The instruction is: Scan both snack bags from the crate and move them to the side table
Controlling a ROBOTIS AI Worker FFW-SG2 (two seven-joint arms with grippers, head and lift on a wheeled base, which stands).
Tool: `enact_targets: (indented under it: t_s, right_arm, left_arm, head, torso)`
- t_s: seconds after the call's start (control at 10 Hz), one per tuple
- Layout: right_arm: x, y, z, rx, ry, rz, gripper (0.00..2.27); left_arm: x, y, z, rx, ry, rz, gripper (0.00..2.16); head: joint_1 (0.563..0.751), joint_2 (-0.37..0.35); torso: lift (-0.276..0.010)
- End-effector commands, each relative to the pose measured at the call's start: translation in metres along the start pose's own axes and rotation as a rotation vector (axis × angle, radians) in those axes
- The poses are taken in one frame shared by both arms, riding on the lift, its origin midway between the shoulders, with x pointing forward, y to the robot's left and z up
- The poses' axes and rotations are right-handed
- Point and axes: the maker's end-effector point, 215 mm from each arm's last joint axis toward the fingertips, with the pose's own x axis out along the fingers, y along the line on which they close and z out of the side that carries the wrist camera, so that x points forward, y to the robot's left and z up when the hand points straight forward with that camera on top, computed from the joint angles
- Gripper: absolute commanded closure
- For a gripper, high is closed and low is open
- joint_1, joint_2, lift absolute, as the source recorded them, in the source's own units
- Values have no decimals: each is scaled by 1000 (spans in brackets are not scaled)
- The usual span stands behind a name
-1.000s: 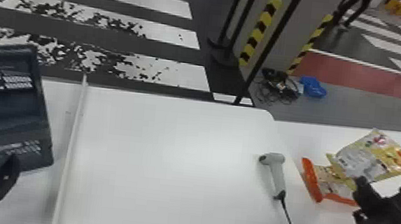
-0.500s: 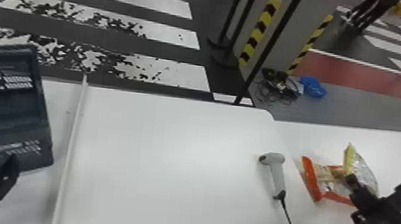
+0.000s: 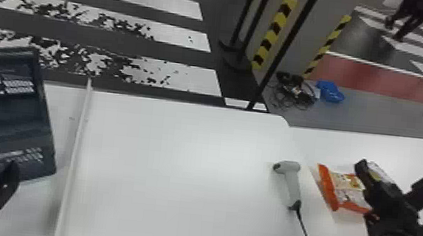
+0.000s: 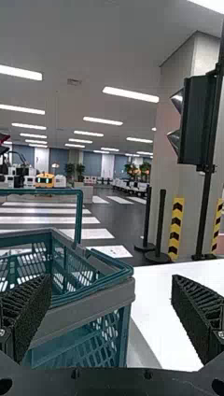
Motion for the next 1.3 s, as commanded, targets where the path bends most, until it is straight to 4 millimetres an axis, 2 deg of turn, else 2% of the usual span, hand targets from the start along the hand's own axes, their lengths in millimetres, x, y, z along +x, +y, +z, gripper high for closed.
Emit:
enact_targets:
  t_s: [0.0, 0.2, 0.5, 0.6, 0.7, 0.8, 1.0, 1.2]
  right_arm:
    - [-29, 68, 12, -73, -68, 114, 46]
    - [-81, 151, 17, -133, -163, 242, 46]
    - [-175, 255, 13, -203, -297, 388, 46]
    - [-209, 284, 6, -197, -336, 450, 46]
    - [-238, 313, -13, -212, -335, 507, 46]
    - [-257, 332, -34, -237, -312, 530, 46]
    - [-280, 349, -79, -261, -218, 559, 46]
    - [-299, 354, -100, -268, -179, 558, 46]
  left_arm:
    - [0, 1, 0, 0, -1, 4, 33]
    - [0, 1, 1, 0, -2, 6, 33]
    - [2, 0, 3, 3, -7, 3, 33]
    - [2, -1, 3, 3, -6, 2, 33]
    - [0, -1, 2, 1, -4, 5, 33]
    - [-1, -1, 1, -2, -2, 7, 33]
    - [-1, -4, 0, -4, -4, 11, 33]
    - [-4, 0, 3, -6, -20, 40, 33]
  head:
    - [695, -350]
    - [695, -350]
    - [695, -335]
    - [695, -283]
    - [695, -224]
    - [695, -193]
    - [695, -98]
    - [695, -53]
  torso:
    - [-99]
    - [-99]
    - [-99]
    - [-99]
    - [-99]
    - [-99]
    - [-99]
    - [-99]
